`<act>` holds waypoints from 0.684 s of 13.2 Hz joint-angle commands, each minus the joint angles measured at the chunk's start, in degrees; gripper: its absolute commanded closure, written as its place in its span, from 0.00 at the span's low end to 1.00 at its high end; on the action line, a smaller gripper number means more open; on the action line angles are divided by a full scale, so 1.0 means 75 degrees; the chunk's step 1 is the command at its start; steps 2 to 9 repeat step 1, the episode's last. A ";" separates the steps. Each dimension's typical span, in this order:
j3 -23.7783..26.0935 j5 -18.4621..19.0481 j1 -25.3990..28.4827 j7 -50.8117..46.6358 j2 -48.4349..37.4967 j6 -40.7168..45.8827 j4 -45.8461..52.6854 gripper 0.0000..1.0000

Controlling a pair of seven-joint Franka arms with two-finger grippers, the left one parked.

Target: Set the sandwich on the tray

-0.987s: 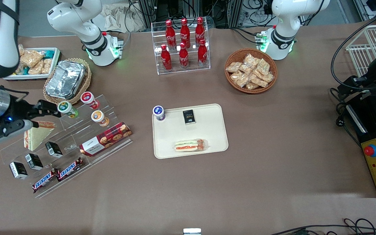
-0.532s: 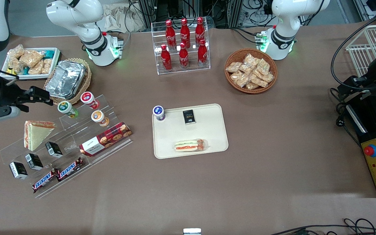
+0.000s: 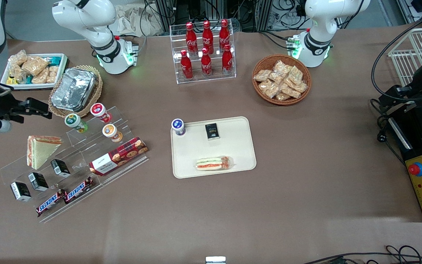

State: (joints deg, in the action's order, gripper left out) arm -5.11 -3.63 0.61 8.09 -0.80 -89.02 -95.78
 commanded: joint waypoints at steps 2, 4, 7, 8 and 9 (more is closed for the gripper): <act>0.0119 0.0157 -0.0210 -0.0107 -0.0104 0.0022 -0.0061 0.00; 0.0119 0.0157 -0.0210 -0.0107 -0.0104 0.0022 -0.0061 0.00; 0.0119 0.0157 -0.0210 -0.0107 -0.0104 0.0022 -0.0061 0.00; 0.0119 0.0157 -0.0210 -0.0107 -0.0104 0.0022 -0.0061 0.00; 0.0119 0.0157 -0.0210 -0.0107 -0.0104 0.0022 -0.0061 0.00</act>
